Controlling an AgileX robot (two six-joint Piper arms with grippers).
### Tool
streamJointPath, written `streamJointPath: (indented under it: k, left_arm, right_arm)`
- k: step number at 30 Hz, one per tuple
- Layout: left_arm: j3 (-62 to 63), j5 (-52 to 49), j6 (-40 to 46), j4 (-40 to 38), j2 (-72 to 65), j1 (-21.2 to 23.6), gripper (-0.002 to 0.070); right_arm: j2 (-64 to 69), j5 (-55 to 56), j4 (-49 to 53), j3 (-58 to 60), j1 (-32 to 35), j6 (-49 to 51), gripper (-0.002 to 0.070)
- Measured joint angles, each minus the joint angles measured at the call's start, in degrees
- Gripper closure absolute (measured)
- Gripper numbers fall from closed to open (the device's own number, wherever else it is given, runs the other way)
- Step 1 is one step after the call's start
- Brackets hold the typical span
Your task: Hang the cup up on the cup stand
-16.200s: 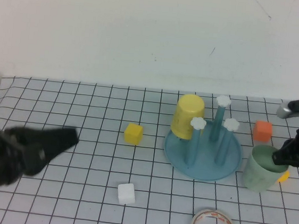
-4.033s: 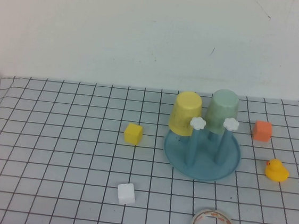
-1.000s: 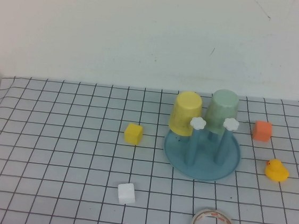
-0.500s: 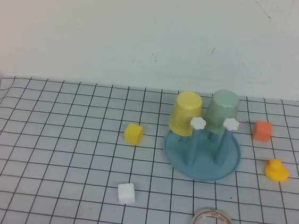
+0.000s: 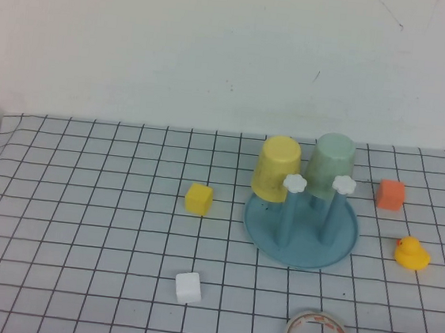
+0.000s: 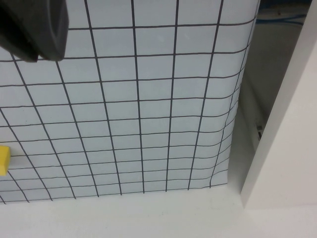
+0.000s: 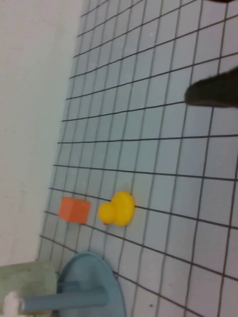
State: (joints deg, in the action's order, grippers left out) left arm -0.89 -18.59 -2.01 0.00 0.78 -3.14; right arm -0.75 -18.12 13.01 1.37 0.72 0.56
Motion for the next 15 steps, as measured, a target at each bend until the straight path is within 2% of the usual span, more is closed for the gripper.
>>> streamJointPath:
  k: [15]
  left_arm:
    - [0.0, 0.0, 0.0, 0.0, 0.0, 0.0, 0.0675]
  right_arm:
    - [0.0, -1.6, -4.2, -0.2, 0.0, 6.5, 0.031]
